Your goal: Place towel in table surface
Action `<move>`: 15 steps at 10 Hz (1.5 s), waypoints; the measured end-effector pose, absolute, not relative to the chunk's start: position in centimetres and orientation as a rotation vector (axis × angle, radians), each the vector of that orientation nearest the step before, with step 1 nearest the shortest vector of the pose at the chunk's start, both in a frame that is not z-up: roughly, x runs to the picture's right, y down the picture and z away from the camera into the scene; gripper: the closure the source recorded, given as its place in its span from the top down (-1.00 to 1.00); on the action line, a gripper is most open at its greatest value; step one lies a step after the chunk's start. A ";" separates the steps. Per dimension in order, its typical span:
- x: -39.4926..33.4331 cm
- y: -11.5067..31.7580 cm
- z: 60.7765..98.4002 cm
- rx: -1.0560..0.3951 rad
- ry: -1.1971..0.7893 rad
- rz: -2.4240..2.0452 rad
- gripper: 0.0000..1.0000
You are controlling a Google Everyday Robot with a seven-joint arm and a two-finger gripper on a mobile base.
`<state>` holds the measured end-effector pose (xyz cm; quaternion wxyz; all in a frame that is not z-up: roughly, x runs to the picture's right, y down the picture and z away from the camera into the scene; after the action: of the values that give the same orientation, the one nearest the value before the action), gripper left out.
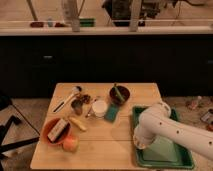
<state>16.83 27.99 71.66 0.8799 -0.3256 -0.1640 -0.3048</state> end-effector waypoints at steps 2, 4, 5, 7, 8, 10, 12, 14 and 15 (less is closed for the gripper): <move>16.8 28.0 71.6 -0.680 -0.342 -0.636 -0.28; 16.8 27.6 71.3 -0.670 -0.331 -0.639 -0.39; 17.0 27.1 70.9 -0.660 -0.321 -0.637 -0.54; 17.9 26.4 70.0 -0.651 -0.294 -0.628 -0.94; 18.0 26.2 69.9 -0.647 -0.290 -0.627 -0.99; 17.6 25.9 69.6 -0.640 -0.295 -0.636 -1.00; 16.5 26.0 69.3 -0.638 -0.317 -0.666 -1.00; 14.9 25.9 69.1 -0.632 -0.350 -0.699 -1.00; 14.2 26.1 68.9 -0.631 -0.365 -0.712 -1.00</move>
<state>14.20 26.08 68.94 0.8729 -0.3022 -0.1745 -0.3409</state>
